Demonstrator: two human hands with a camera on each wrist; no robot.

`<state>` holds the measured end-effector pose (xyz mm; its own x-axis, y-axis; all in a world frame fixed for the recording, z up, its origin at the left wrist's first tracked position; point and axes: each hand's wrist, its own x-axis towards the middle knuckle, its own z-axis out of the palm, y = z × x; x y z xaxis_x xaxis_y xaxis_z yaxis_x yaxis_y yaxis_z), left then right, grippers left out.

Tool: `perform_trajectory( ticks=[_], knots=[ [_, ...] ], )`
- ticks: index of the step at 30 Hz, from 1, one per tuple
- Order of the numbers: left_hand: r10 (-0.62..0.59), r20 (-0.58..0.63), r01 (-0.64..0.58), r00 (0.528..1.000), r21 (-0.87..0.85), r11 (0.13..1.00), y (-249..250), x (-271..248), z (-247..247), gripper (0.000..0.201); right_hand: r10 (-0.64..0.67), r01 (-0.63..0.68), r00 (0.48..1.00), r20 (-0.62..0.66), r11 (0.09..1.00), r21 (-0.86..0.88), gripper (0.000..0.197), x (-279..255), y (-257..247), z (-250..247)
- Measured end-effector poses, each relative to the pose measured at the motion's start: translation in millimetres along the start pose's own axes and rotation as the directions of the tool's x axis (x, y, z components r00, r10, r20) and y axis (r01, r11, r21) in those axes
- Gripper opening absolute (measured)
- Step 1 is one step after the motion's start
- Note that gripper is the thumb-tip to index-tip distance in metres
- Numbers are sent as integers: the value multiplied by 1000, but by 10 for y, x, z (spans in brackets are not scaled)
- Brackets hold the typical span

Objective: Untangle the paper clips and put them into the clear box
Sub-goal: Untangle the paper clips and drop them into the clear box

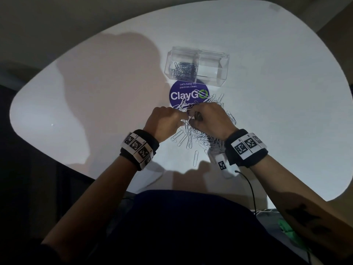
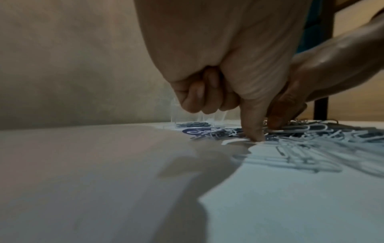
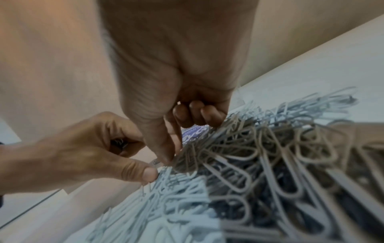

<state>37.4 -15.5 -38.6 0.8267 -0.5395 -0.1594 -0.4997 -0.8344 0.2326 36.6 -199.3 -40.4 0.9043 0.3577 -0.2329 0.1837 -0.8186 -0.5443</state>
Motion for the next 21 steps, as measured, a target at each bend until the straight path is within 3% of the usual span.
perform_trajectory(
  ticks=[4,9,12,14,17,19,21],
  knots=[
    [30,91,-51,995,238,970,19,7,-22,22,-2,2,1000,-6,1000,-25,13,-6,35,-11],
    [22,115,-61,993,350,935,6,-13,63,29,-52,56,997,49,995,-84,33,-25,19,-54],
    [-12,104,-20,995,304,953,0,-15,85,22,-71,79,994,77,991,-112,30,-30,-14,-21],
    [-40,61,29,997,170,985,-34,-42,103,16,-101,107,993,62,989,-98,26,-35,-32,16],
    [-154,20,154,988,-244,957,-89,-74,82,18,-180,188,981,66,972,-143,22,-44,-53,83],
    [-262,24,240,965,-487,840,-90,-123,-12,17,-217,228,973,81,955,-187,14,-30,-70,108],
    [-350,50,288,935,-686,669,-88,-142,-100,21,-217,230,973,84,950,-213,7,8,-85,113]
  ],
)
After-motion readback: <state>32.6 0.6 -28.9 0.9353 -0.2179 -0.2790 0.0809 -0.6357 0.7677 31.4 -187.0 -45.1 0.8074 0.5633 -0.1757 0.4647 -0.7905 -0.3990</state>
